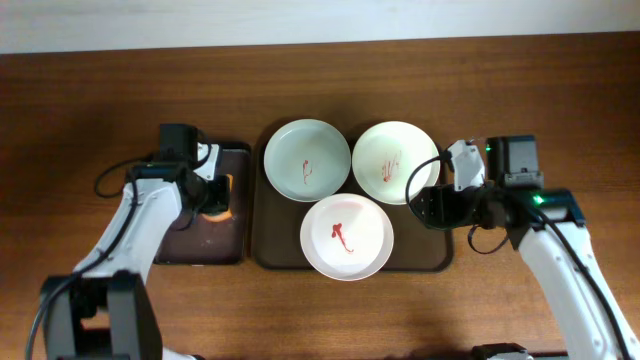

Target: Clean dirty plates on tray and stack at the side

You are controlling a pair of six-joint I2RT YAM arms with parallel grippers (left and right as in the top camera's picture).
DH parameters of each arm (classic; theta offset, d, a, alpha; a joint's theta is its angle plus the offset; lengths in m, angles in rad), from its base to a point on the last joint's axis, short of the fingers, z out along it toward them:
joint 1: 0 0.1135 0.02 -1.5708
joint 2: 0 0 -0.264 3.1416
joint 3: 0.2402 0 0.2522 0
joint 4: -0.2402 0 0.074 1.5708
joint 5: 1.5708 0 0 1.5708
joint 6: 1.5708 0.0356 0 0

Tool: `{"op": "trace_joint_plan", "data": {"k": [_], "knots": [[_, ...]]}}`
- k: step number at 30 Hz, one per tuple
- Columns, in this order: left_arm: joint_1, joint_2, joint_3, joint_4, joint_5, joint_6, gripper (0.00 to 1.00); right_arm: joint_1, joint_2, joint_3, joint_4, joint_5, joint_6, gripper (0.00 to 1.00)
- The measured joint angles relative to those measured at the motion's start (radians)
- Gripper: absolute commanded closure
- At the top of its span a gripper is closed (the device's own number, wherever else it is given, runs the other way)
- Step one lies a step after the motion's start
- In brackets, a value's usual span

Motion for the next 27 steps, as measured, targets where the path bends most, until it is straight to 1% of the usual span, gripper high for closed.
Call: {"op": "trace_joint_plan", "data": {"k": [3,4,5,6,8,11,12,14,20,23,24,25,27], "knots": [[0.000,-0.038,0.006,-0.041,0.004,0.000,0.98,0.017,0.128,0.001,-0.006,-0.024,-0.002,0.41],[0.000,-0.038,0.003,-0.040,0.004,0.000,0.99,0.037,0.167,0.001,-0.003,-0.030,-0.002,0.41],[0.000,-0.039,-0.006,-0.032,0.004,-0.002,1.00,0.060,0.197,0.001,0.005,-0.035,-0.002,0.44],[0.000,-0.039,-0.027,-0.014,0.004,-0.003,1.00,0.090,0.232,0.001,0.017,-0.040,-0.002,0.47],[0.000,-0.039,-0.080,0.030,0.004,-0.011,1.00,0.140,0.296,0.001,0.047,-0.040,0.005,0.47],[0.000,-0.039,-0.160,0.091,0.004,-0.046,1.00,0.169,0.378,0.001,0.080,-0.004,0.059,0.52],[0.000,-0.039,-0.179,0.114,0.004,-0.052,1.00,0.170,0.395,0.001,0.092,0.004,0.070,0.55],[0.000,-0.039,-0.204,0.143,0.004,-0.063,1.00,0.170,0.429,0.001,0.110,0.013,0.084,0.63],[0.000,-0.039,-0.209,0.166,0.004,-0.068,1.00,0.170,0.455,0.001,0.123,0.014,0.104,0.83],[0.000,-0.072,-0.157,0.166,0.004,-0.068,1.00,0.170,0.455,0.001,0.123,0.014,0.104,0.83],[0.000,-0.107,-0.138,0.167,0.004,-0.068,1.00,0.170,0.455,0.001,0.124,0.014,0.103,0.80],[0.000,-0.154,-0.122,0.171,0.004,-0.068,1.00,0.170,0.455,0.001,0.125,0.014,0.103,0.73],[0.000,-0.246,-0.115,0.184,0.004,-0.068,1.00,0.170,0.455,0.001,0.140,0.014,0.103,0.73]]}}
